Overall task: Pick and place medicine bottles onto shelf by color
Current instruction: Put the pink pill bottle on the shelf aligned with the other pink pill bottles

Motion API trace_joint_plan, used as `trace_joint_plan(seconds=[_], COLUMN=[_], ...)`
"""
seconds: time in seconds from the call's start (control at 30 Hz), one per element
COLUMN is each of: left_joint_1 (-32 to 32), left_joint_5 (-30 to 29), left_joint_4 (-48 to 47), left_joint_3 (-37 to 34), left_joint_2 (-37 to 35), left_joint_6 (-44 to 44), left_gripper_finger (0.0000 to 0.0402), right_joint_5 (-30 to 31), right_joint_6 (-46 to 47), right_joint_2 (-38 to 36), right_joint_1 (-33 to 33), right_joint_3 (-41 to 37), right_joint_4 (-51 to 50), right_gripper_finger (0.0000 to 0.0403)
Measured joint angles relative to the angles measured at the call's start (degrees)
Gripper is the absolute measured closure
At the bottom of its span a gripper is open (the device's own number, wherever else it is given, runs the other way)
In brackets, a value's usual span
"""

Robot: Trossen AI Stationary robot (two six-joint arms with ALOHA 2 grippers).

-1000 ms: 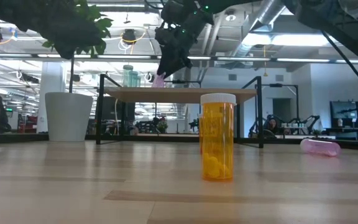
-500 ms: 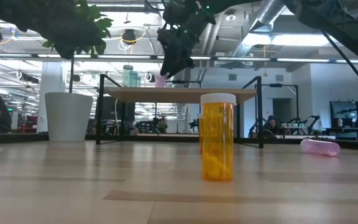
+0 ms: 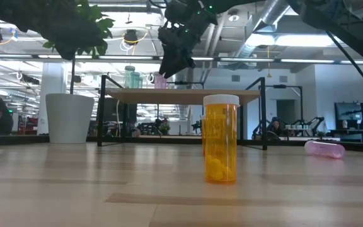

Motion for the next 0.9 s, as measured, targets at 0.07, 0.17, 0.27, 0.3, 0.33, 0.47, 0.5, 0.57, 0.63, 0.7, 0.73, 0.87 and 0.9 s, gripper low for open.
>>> trace_joint_plan(seconds=[0.07,0.17,0.27,0.3,0.33,0.47,0.5,0.57,0.63,0.7,0.73,0.87,0.9], left_joint_1=[0.0,0.0,0.0,0.0,0.0,0.0,0.0,0.0,0.0,0.0,0.0,0.0,0.0], left_joint_5=[0.0,0.2,1.1,1.1,1.1,1.1,1.2,1.4,1.6,2.1,2.5,5.1,5.9], left_joint_4=[0.0,0.0,-0.1,-0.3,-0.5,-0.8,-0.8,-0.9,-1.3,-1.4,-1.4,-1.4,-1.4], left_joint_3=[0.0,0.0,0.0,0.0,0.0,0.0,0.0,0.0,0.0,0.0,0.0,0.0,0.0], left_joint_2=[0.0,0.0,0.0,0.0,0.0,0.0,0.0,0.0,0.0,0.0,0.0,0.0,0.0], left_joint_6=[0.0,0.0,0.0,0.0,0.0,-0.1,-0.3,-0.9,-1.5,-2.1,-2.5,-3.6,-3.9], left_gripper_finger=[0.0260,0.0260,0.0260,0.0260,0.0260,0.0260,0.0260,0.0260,0.0260,0.0260,0.0260,0.0260,0.0260], right_joint_5=[0.0,0.0,0.0,0.0,0.0,0.0,0.0,0.3,1.3,4.0,5.3,8.7,9.6], right_joint_6=[0.0,0.5,1.0,1.0,1.1,2.3,2.8,3.1,3.7,4.7,5.1,7.4,8.3], right_joint_2=[0.0,0.0,-0.5,-0.9,-1.4,-4.2,-5.0,-7.1,-9.3,-11.9,-13.4,-22.0,-24.6], right_joint_1=[0.0,0.0,-0.3,-0.4,-0.5,-0.8,-0.7,0.1,1.4,3.2,4.3,8.8,9.9], right_joint_3=[0.0,0.0,0.0,0.0,0.0,0.0,0.0,0.0,0.0,-1.2,-2.2,-11.4,-15.0], right_joint_4=[-0.3,-1.1,-4.8,-6.9,-8.3,-13.0,-13.9,-18.3,-22.0,-24.3,-24.3,-20.6,-18.7], right_gripper_finger=[0.0222,0.0218,0.0213,0.0211,0.0210,0.0209,0.0210,0.0211,0.0212,0.0213,0.0213,0.0211,0.0211])
